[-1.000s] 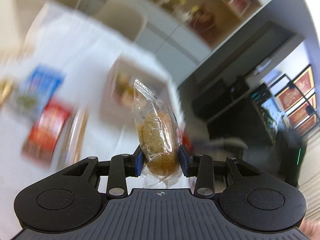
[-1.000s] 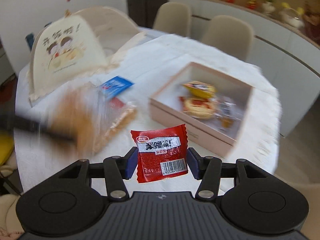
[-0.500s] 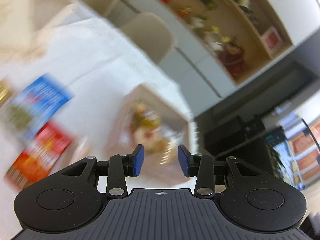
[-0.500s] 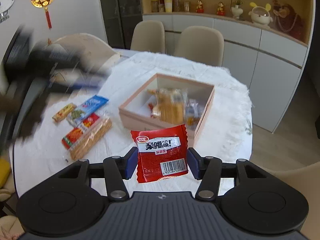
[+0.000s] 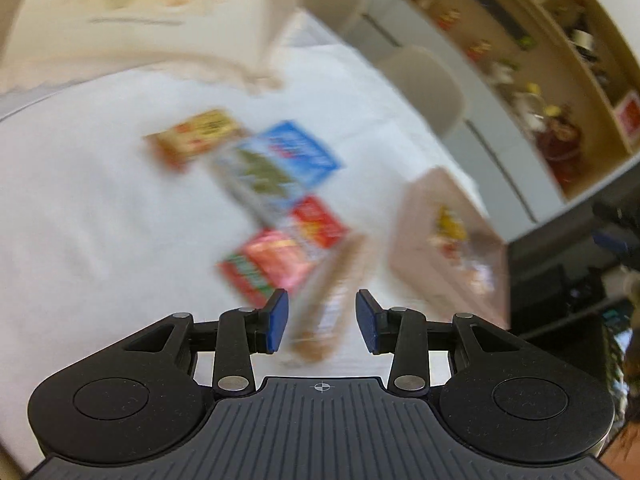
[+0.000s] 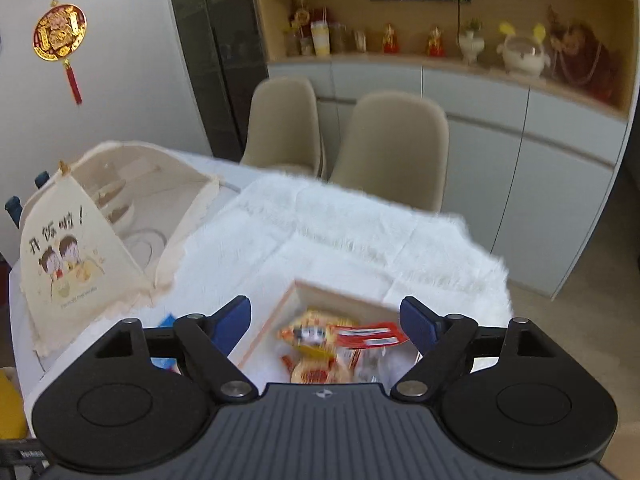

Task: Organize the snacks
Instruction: 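Lower the red packet into the pink box and open the right tool, then grasp the yellow rice cracker packet with the left tool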

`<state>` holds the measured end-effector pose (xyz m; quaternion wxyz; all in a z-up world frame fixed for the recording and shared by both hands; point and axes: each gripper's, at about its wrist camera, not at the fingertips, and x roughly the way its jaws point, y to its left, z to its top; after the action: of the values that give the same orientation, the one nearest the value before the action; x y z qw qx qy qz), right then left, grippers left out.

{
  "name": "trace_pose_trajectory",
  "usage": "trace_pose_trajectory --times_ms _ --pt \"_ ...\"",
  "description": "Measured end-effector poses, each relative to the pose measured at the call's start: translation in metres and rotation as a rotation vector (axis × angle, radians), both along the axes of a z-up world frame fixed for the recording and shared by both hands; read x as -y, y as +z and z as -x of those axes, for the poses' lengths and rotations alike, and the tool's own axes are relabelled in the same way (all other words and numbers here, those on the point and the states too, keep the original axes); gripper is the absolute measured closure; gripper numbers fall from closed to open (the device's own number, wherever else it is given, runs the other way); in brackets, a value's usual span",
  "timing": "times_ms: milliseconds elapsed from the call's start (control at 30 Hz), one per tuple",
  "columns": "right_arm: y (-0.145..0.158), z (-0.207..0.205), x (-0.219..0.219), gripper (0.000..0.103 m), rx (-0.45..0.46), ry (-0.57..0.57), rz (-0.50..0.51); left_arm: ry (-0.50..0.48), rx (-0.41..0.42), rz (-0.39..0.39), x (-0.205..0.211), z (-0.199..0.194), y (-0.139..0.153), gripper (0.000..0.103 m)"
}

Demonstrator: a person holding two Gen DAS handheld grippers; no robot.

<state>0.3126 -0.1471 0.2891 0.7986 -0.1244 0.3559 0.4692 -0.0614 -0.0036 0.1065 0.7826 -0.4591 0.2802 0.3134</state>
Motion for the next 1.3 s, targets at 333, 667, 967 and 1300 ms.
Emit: trace_pose_trajectory --times_ms 333,667,967,1300 --pt "-0.129 0.068 0.013 0.021 -0.14 0.057 0.179 -0.028 -0.049 0.026 -0.022 -0.001 -0.027 0.061" --pt "-0.153 0.132 0.018 0.021 -0.187 0.128 0.223 -0.243 -0.209 -0.142 -0.054 -0.079 -0.04 0.061" --pt "-0.172 0.141 0.036 0.021 -0.208 0.092 0.271 -0.502 -0.379 -0.377 0.001 -0.106 -0.045 0.053" --pt "-0.169 0.164 0.047 0.021 -0.13 0.123 0.286 -0.16 -0.246 -0.395 -0.074 -0.056 -0.002 0.056"
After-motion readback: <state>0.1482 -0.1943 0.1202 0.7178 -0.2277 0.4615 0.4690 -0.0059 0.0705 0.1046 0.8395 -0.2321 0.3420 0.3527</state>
